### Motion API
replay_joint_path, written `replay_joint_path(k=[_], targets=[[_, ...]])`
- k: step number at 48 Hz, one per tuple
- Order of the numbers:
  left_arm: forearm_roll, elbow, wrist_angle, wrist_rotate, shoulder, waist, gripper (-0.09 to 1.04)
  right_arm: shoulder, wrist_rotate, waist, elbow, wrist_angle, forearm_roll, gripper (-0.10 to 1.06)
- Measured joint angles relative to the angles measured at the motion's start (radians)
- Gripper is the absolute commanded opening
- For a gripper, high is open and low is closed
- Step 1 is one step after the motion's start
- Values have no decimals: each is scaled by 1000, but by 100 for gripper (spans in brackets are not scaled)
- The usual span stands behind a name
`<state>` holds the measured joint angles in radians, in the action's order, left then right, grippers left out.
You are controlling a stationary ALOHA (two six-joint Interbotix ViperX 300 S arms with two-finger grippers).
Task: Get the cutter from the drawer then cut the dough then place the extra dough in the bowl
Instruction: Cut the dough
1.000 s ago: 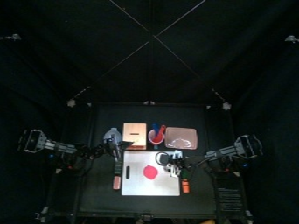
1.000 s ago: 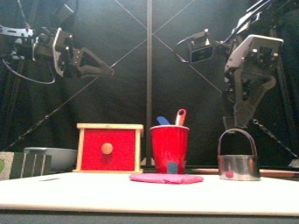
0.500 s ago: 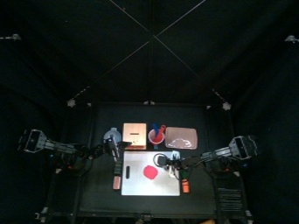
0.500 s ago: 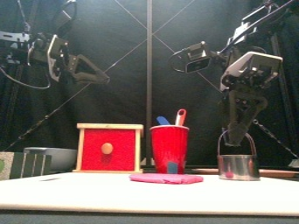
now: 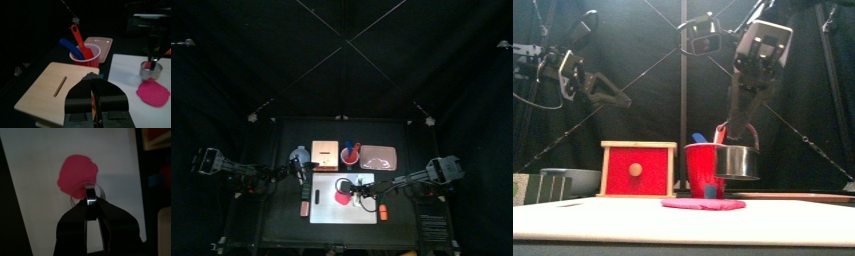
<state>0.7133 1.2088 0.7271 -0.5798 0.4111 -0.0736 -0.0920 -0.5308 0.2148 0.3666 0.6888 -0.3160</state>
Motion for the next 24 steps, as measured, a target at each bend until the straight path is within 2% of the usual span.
replay_joint_path(k=[13,24], targets=[[3,25,2,0,0,9,26,-81,-2,-5,-72,8,-2,47],[6,46,2,0,0,12,26,-95,-2,-6,-92,12,-2,47]])
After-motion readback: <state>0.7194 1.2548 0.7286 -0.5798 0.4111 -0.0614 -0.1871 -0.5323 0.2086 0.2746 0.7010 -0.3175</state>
